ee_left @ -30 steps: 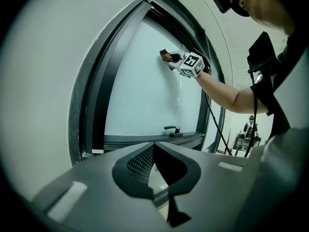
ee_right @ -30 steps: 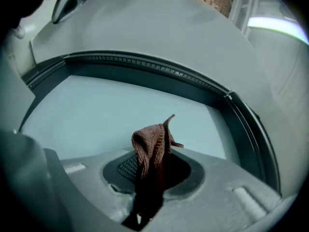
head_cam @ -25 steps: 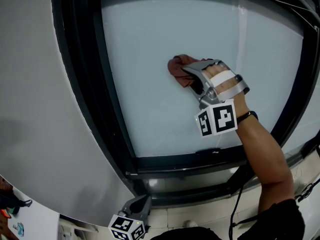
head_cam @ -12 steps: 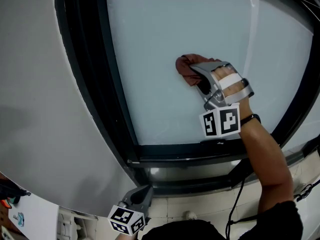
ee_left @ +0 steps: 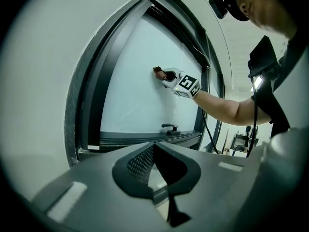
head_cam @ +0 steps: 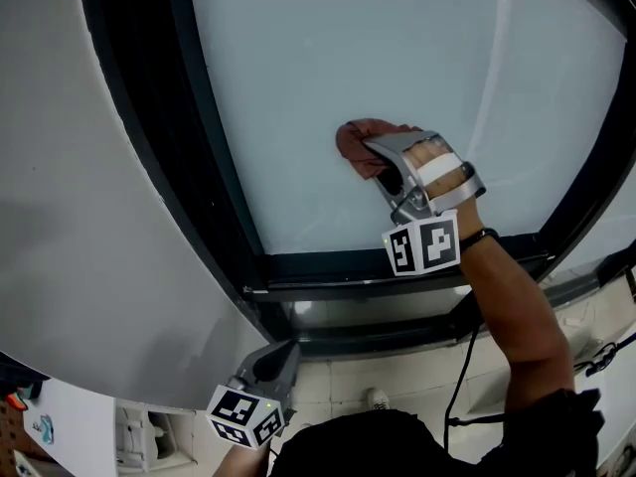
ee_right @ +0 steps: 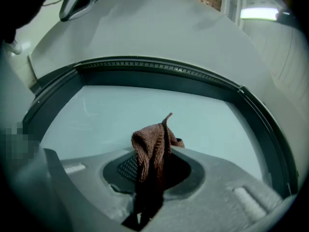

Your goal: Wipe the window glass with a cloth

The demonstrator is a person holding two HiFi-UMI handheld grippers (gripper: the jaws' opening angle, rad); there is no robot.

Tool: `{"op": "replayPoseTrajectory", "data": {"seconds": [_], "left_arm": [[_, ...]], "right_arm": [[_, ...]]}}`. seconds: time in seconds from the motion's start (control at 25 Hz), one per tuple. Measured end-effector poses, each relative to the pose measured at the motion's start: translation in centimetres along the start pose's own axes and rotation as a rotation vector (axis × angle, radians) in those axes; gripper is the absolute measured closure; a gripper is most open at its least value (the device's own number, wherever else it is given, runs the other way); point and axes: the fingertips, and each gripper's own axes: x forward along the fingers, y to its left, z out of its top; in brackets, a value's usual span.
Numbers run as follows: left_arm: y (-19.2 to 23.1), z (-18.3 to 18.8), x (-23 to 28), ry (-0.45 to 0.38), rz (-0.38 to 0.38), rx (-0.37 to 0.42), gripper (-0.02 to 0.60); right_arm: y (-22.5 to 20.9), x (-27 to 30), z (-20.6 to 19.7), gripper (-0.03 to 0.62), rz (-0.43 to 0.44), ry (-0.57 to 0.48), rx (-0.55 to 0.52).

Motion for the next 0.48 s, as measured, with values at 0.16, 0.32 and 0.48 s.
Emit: {"op": "replayPoseTrajectory", "data": {"seconds": [0.16, 0.32, 0.48], "left_arm": [[0.2, -0.6, 0.1, 0.005, -0.008, -0.004, 0.565], [0.2, -0.6, 0.1, 0.009, -0.011, -0.009, 0.565], [0.1, -0.8, 0.1, 0.01, -0.015, -0.008, 0.565]], "right_arm": [[3.9, -0.5, 0.4, 0.52, 0.061, 0.003, 0.043], [8.3, -1.0, 0.8, 0.52, 0.137, 0.014, 0.088], [12.3, -1.5, 1.2, 0.52, 0.197, 0.024, 0.133]]}}
